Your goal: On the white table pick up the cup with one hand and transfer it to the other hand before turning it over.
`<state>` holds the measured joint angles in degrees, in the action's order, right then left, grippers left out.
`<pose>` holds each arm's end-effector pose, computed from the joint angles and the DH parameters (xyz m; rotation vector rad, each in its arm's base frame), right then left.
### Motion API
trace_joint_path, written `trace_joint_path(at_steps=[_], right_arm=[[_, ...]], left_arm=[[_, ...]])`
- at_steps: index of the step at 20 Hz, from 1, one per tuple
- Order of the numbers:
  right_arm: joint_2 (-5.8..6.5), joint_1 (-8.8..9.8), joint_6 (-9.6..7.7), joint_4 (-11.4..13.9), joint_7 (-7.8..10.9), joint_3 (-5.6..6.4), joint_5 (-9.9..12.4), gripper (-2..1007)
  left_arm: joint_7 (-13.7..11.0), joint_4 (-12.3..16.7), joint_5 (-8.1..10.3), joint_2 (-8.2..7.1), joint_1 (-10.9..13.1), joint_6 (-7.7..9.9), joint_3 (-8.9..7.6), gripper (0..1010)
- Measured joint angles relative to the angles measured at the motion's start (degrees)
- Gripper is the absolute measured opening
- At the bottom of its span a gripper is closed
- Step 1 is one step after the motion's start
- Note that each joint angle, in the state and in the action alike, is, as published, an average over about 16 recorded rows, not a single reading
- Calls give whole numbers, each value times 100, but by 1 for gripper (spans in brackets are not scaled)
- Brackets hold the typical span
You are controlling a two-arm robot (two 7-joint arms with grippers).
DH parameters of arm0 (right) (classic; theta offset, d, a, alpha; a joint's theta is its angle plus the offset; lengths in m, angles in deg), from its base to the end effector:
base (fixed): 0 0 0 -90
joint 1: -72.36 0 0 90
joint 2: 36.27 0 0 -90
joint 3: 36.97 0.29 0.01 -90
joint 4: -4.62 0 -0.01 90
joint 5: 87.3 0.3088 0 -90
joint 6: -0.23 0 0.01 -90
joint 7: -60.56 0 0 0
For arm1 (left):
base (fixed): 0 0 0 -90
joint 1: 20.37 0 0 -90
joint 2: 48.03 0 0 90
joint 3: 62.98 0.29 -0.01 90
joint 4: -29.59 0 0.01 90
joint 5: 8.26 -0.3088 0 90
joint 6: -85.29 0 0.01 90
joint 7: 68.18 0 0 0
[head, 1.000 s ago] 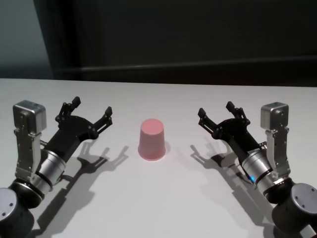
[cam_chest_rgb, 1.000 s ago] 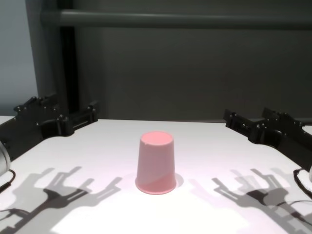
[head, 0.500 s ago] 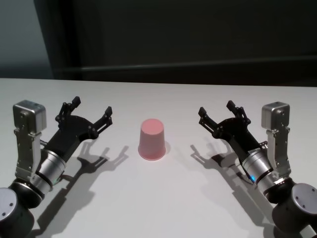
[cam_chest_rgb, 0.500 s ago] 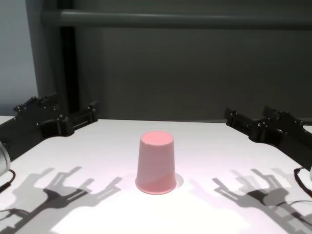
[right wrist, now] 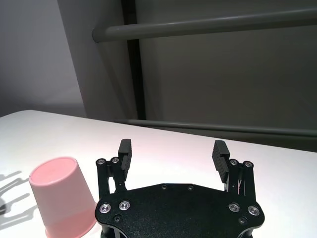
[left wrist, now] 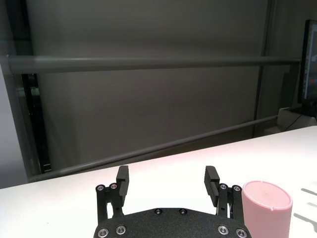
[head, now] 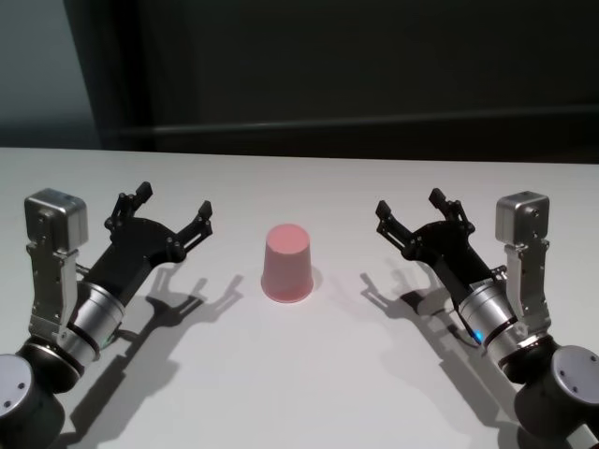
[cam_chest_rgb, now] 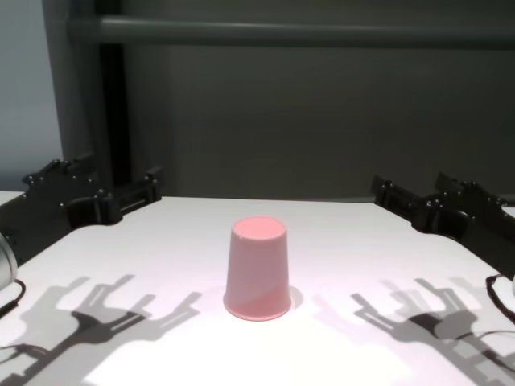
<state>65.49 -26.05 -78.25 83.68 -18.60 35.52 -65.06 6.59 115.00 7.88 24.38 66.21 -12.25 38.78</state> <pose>0.3575 0.0209 -0.3217 0.1786 0.0449 -1.1466 0.3393 0.0348 -0.3094 -0.0124 -0.0633 1.1304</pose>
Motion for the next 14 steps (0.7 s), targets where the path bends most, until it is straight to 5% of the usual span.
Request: trace_joint_path(at_steps=[14], right_arm=[[4,4,12,8,-4,5,11,1000]], left_arm=[[0,0,0,0,0,0,0,1001]])
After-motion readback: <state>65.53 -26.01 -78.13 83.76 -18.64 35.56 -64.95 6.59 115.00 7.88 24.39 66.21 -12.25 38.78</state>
